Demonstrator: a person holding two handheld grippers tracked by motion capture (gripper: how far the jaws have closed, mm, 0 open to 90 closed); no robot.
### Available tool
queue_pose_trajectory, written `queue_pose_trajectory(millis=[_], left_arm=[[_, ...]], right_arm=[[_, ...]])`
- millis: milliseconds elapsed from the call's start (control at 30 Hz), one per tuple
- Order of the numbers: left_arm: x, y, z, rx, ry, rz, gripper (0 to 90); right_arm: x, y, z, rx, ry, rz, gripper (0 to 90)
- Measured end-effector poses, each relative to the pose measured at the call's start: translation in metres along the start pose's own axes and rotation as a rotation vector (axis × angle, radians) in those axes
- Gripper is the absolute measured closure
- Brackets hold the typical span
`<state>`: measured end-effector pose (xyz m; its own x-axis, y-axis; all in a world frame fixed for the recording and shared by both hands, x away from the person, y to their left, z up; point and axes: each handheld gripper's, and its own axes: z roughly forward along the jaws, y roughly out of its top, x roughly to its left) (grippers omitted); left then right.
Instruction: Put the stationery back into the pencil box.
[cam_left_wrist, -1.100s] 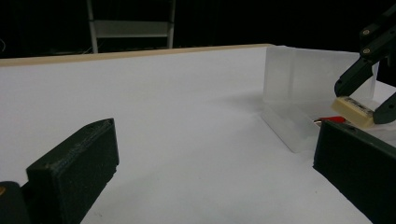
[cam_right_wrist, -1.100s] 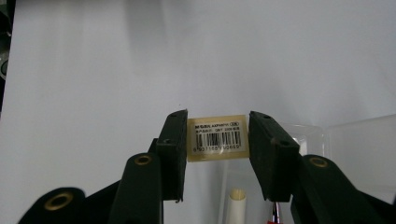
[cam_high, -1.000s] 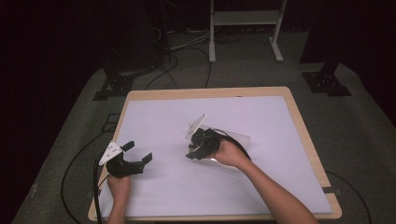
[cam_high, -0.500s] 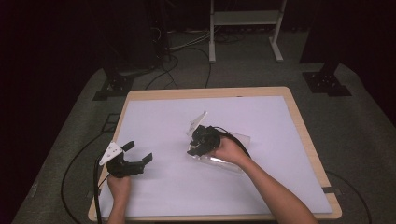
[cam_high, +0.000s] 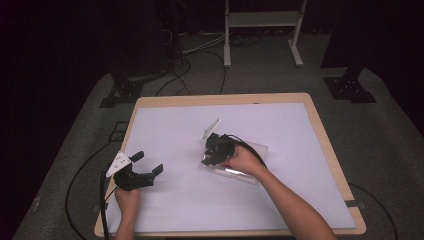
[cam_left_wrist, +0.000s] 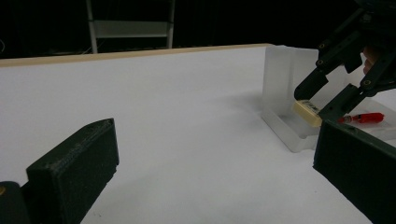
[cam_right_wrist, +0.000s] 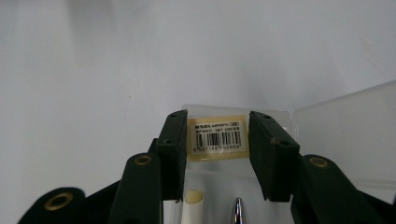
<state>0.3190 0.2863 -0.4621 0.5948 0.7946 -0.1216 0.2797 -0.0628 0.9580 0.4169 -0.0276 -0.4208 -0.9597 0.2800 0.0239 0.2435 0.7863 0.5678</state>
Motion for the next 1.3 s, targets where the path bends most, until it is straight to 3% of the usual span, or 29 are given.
queue_pose_trajectory(millis=[1067, 1300], left_arm=[[0.0, 0.0, 0.001, 0.003, 0.007, -0.003, 0.0], [0.0, 0.0, 0.001, 0.003, 0.005, -0.001, 0.0]], right_arm=[[-0.015, -0.008, 0.015, 0.017, 0.028, 0.06, 57.2], [-0.014, -0.007, 0.013, 0.01, 0.029, 0.063, 53.5]])
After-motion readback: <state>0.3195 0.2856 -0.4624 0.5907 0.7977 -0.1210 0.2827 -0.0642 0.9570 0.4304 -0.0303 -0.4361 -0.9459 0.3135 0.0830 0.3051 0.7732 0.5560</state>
